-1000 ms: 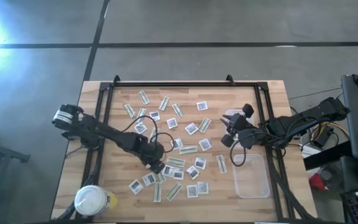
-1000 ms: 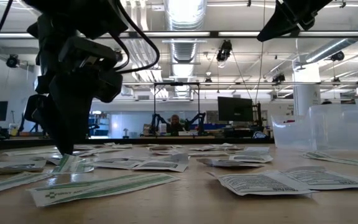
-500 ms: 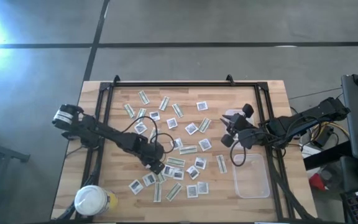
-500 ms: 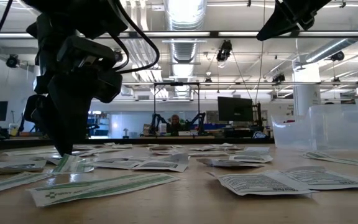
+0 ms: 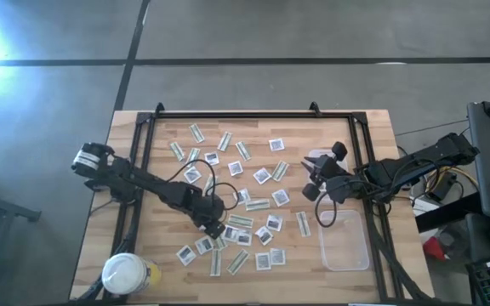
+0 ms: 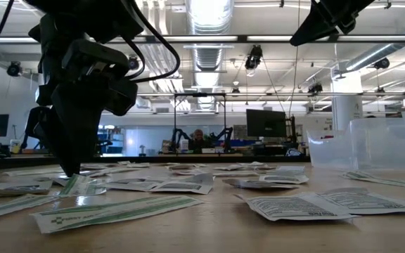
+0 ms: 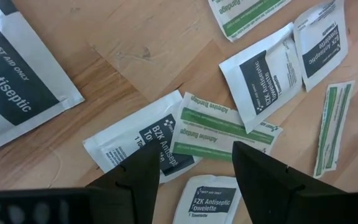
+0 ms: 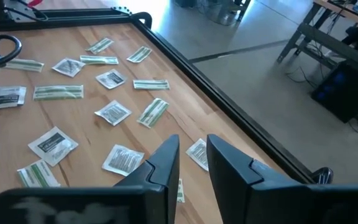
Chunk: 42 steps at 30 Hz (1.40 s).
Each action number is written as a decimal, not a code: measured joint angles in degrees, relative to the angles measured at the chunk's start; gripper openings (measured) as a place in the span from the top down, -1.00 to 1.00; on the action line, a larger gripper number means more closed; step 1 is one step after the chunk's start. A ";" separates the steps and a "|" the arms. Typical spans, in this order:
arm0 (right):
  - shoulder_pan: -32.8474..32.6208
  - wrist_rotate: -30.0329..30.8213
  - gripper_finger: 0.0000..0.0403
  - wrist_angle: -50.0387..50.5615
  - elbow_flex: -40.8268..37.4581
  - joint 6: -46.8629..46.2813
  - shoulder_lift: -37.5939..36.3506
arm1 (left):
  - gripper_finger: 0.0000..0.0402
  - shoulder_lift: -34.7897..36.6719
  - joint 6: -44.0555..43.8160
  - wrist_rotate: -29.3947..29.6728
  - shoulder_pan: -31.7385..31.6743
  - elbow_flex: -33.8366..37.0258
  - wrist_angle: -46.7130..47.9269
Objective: Pick & Place First Aid Supplies
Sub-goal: Put the bandage pack into the bottom bin
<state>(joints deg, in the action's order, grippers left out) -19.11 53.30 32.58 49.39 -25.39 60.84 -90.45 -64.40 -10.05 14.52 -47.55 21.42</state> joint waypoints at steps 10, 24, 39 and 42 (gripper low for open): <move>0.00 -0.04 0.65 -0.04 0.00 -0.07 0.00 | 0.04 0.02 -0.07 -0.40 0.07 0.83 -1.71; 0.02 -0.09 0.63 -0.15 0.00 -0.07 -0.01 | 0.04 0.15 -1.55 -0.36 0.09 3.67 -5.25; 0.02 -0.09 0.66 -0.22 0.00 -0.07 -0.02 | 0.53 0.04 -0.54 2.46 0.11 3.82 -4.91; 0.02 -0.09 0.66 -0.24 0.00 -0.07 -0.02 | 0.63 0.02 0.05 2.87 0.11 3.87 -5.40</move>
<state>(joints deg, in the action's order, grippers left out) -19.09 53.21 32.34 49.39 -25.45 60.82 -90.44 -64.35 -7.18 14.63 -43.68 16.02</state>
